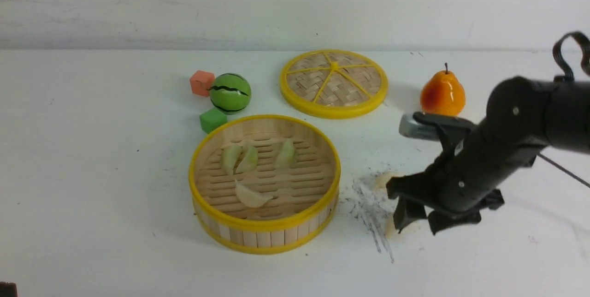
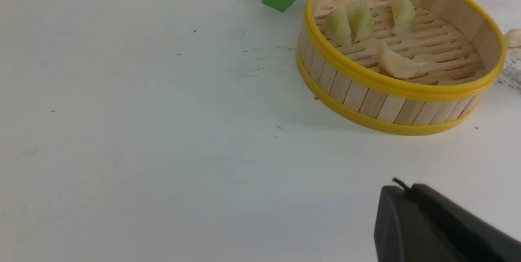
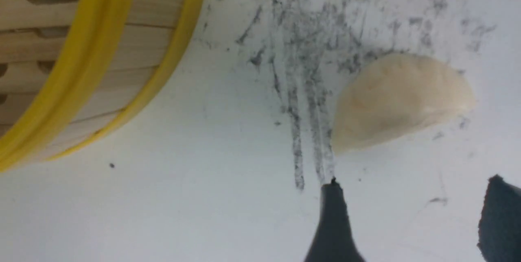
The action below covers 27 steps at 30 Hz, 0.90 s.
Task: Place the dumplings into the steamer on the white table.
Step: 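Reach for and grasp a dumpling lying on the table beside the steamer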
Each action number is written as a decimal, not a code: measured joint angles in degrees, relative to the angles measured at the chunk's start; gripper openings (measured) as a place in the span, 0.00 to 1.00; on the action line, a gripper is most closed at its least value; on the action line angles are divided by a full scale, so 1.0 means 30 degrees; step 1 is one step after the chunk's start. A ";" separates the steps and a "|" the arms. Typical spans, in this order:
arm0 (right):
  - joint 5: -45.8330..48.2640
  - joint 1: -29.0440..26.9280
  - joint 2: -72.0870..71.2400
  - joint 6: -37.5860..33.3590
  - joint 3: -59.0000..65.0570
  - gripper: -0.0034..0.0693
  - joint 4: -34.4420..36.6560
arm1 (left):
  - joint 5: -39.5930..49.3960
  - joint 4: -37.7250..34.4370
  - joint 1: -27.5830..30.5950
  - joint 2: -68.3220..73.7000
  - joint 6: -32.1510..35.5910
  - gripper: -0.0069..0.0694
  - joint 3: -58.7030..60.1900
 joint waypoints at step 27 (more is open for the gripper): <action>-0.5453 -0.0079 0.2270 -0.2878 0.0159 0.48 0.3437 | -0.0067 0.0000 0.0000 0.0000 -0.0015 0.10 0.0000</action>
